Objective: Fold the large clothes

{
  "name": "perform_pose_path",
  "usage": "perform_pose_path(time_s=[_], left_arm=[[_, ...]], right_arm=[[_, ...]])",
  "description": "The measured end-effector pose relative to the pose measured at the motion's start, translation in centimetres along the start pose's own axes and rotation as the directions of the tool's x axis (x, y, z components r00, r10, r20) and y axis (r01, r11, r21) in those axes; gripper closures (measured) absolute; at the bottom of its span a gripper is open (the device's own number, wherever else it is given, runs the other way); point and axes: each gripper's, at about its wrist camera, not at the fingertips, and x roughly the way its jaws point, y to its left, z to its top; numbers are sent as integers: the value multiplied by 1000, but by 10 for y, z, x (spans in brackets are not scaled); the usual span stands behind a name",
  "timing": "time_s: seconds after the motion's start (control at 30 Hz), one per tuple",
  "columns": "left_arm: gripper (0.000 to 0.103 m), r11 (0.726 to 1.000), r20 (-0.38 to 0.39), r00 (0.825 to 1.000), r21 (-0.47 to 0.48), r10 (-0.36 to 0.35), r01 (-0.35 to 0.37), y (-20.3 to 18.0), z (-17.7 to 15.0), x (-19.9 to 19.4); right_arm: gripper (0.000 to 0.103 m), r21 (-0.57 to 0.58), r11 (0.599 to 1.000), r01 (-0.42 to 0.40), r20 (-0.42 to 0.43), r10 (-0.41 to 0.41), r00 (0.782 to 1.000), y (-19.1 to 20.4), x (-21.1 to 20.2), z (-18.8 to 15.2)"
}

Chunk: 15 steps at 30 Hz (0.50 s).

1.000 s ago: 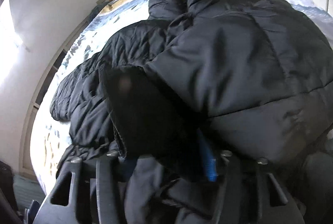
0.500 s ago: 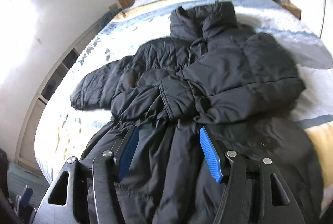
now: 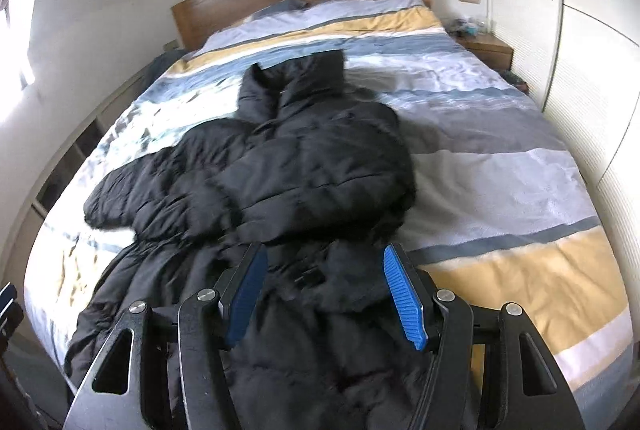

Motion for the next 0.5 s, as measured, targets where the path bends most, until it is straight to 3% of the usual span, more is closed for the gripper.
perform_pose_path(time_s=[0.2,0.37,0.5], left_arm=[[15,996,-48,995,4,-87,88,-62,51,137],[15,991,-39,991,37,-130,131,-107,84,239],[15,991,-118,988,74,-103,113,-126,82,310]], right_arm=[[43,-17,1000,-13,52,14,999,-22,73,36],[43,-64,998,-25,108,32,994,-25,142,71],[43,-67,997,-32,43,35,998,-31,197,80]])
